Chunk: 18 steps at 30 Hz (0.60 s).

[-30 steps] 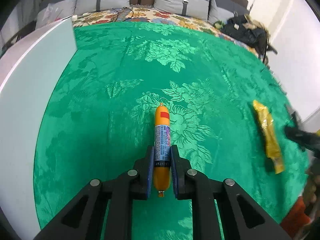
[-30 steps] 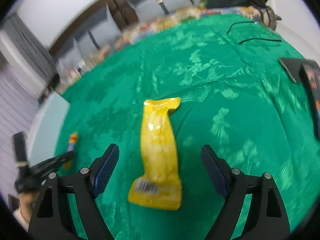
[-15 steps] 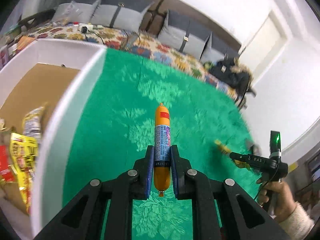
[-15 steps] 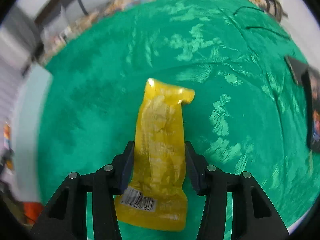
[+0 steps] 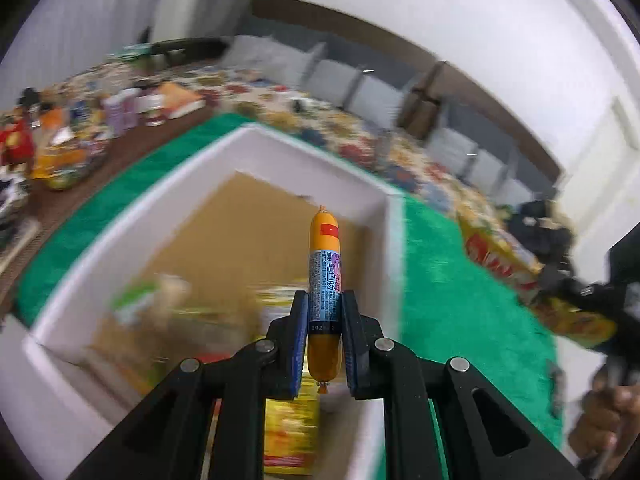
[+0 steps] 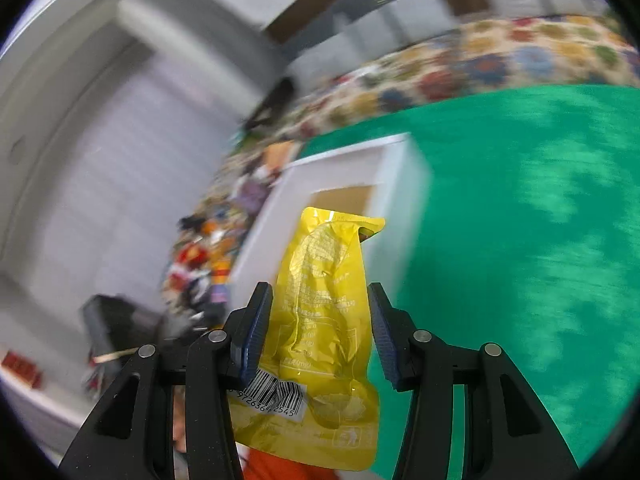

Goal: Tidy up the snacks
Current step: 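Carry the sausage and yellow bag into the white box and release both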

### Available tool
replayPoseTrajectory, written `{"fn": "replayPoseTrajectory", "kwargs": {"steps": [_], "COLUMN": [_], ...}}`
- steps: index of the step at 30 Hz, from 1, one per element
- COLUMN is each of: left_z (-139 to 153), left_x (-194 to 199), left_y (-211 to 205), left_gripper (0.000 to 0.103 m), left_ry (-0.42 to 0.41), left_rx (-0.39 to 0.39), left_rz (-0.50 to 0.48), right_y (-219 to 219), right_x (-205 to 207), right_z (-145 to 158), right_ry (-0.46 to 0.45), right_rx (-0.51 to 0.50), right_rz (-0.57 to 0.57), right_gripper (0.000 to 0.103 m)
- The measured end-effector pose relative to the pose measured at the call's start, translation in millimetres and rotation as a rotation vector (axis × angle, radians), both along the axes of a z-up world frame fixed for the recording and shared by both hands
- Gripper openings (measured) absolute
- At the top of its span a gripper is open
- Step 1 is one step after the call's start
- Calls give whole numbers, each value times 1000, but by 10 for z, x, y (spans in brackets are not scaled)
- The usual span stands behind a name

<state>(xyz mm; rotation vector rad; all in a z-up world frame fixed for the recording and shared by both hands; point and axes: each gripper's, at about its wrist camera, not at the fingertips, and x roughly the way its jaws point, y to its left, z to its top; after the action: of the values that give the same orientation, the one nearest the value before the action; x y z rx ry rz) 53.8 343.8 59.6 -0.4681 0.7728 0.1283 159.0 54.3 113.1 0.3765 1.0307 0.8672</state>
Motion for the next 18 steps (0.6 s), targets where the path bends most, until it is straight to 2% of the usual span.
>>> {"fn": "replayPoseTrajectory", "kwargs": {"steps": [5,7,8,10,12,13,14,16,18], "left_z": [-446,-572,-630,-741,-753,-733,-705,-624,-510], "left_x": [-85,-109,-121,-186,-245,-268,-297,-378,-440], "left_y": [461,518,543,552,537,526,511,462,387], "left_gripper": [15,15,19,34,72,81,87,88,90], "left_ry": [102,133,149,173,168,155,141,107,79], "left_rx": [53,77,92,110,138,154,176,225,267], "left_rz": [81,91,95,87,93,100,111,123,131], "right_y": [1080,1415,1520,1698,1700,1676,1607,1565,1413], "right_x": [-131,-149,-116,-94,-64,-106,-168,-188,-284], "right_z": [-210,-403,-525,-808,-980,-1002,-989,-906,-681], "right_ry": [-38,-59,-65,-58,-56,-66,-99,-167,-298], "right_rx": [-74,-102,-110,-166,-213,-223,-239,-250,-268], "right_rz": [120,147,160,194,209,213,207,199,169], "right_gripper": [51,52,55,62,62,62,62,62,62]}}
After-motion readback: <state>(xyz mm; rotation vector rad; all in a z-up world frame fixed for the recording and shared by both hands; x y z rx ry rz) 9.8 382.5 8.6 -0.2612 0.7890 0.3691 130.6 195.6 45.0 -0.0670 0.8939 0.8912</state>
